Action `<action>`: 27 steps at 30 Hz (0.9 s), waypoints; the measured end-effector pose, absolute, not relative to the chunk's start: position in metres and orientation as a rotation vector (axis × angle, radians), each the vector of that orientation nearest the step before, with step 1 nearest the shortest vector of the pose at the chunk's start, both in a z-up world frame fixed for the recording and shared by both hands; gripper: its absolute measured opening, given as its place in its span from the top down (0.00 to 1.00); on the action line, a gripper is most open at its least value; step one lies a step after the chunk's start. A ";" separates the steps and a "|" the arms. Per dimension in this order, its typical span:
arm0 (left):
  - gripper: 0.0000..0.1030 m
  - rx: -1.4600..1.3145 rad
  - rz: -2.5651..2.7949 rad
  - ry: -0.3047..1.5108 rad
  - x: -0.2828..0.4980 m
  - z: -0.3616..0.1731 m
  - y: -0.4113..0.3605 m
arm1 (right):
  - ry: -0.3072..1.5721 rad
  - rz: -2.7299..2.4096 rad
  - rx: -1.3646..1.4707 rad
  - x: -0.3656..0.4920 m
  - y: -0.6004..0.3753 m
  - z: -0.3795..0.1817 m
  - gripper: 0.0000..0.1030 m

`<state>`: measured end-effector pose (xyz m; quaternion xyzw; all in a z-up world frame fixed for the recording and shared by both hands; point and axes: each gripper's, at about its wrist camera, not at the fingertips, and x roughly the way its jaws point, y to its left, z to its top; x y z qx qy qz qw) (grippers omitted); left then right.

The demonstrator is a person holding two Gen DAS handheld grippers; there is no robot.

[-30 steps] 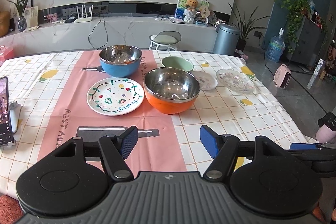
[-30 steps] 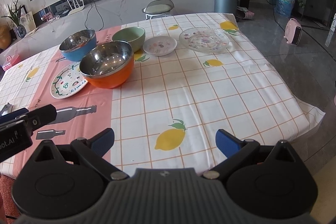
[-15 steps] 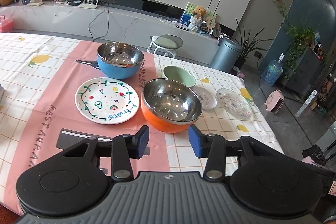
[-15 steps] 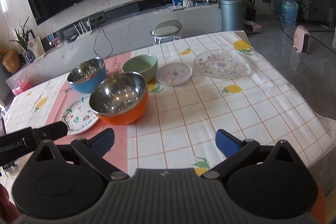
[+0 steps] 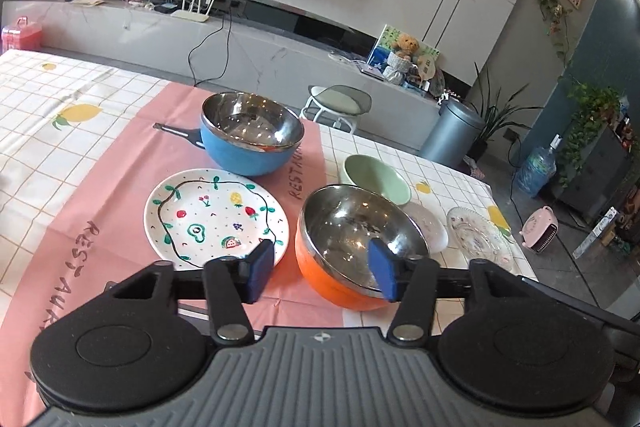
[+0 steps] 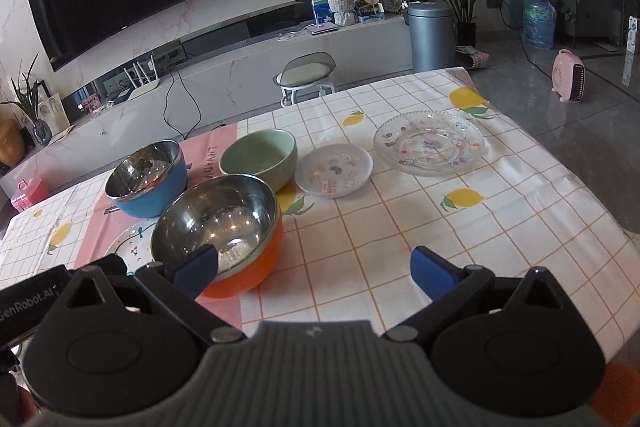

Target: Organize plates and bowls

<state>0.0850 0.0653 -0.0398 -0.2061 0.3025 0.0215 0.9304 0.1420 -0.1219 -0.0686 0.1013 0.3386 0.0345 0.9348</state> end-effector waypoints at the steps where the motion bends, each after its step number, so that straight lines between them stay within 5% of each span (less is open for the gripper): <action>1: 0.33 -0.453 0.041 0.628 0.090 -0.041 0.069 | 0.692 0.074 0.207 0.146 -0.121 -0.069 0.03; 4: 0.34 -0.466 0.039 0.646 0.102 -0.042 0.073 | 0.723 0.081 0.211 0.162 -0.117 -0.074 0.09; 9: 0.53 -0.565 0.019 0.705 0.126 -0.052 0.080 | 0.780 0.099 0.240 0.183 -0.112 -0.086 0.25; 22: 0.58 -0.550 0.012 0.796 0.160 -0.074 0.076 | 0.854 0.144 0.266 0.214 -0.100 -0.108 0.51; 27: 0.80 -0.556 0.023 0.814 0.162 -0.077 0.080 | 0.856 0.148 0.259 0.218 -0.094 -0.108 0.66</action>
